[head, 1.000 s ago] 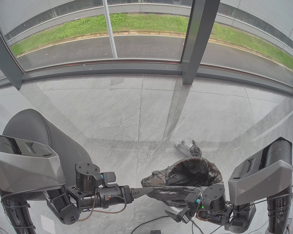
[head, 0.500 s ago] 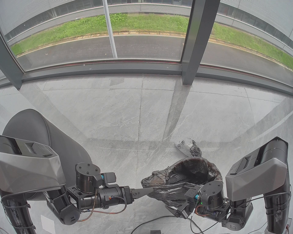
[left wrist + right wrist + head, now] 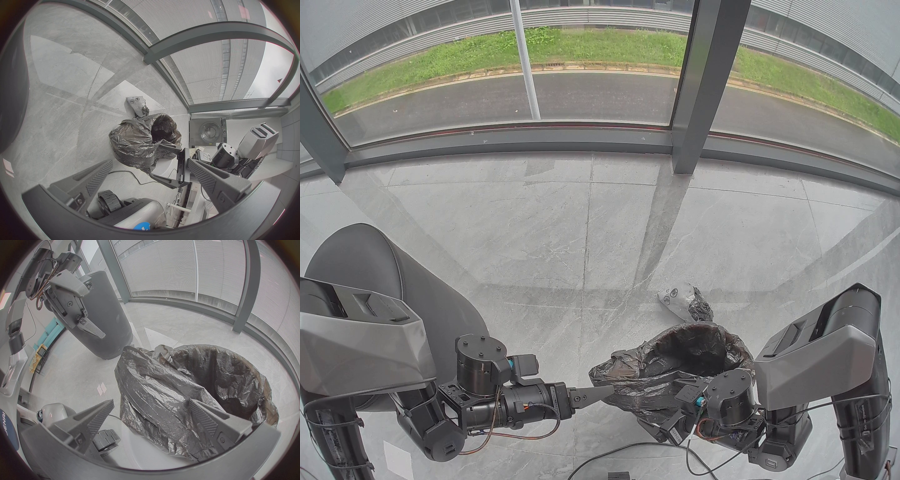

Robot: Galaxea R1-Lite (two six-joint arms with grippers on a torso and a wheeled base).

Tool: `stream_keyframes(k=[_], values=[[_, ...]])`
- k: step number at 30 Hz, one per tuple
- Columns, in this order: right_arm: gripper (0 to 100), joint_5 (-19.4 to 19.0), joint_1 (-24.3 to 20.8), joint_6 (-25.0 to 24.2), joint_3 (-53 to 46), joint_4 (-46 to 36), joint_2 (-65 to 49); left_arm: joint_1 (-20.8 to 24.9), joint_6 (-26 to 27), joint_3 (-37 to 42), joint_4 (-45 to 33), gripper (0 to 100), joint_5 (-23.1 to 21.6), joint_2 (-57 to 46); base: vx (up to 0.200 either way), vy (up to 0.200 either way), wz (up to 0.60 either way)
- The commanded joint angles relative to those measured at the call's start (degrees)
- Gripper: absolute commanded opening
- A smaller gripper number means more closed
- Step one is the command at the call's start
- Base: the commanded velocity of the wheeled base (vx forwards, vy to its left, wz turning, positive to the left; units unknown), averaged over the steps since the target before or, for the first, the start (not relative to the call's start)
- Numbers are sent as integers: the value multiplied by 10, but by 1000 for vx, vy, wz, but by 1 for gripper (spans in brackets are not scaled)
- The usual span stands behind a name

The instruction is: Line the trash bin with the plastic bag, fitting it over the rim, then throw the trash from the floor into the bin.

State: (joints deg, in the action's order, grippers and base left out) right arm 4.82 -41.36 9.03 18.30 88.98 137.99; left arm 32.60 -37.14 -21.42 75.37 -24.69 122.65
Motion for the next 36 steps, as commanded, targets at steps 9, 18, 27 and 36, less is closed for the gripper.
stream_keyframes(k=[9, 18, 27, 36], values=[[100, 0, -5, 0, 22, 10, 23, 1, 0, 0, 0, 100, 0, 2, 0, 0, 0], [0, 1, -10, 0, 29, 10, 24, 2, 0, 1, 0, 100, 0, 3, 0, 0, 0], [0, 1, -11, -1, 34, 10, 24, 2, 1, 0, 0, 100, 0, 6, 0, 0, 0], [0, 3, -12, -2, 35, 10, 23, 2, 1, 1, 0, 100, 0, 6, 0, 0, 0]])
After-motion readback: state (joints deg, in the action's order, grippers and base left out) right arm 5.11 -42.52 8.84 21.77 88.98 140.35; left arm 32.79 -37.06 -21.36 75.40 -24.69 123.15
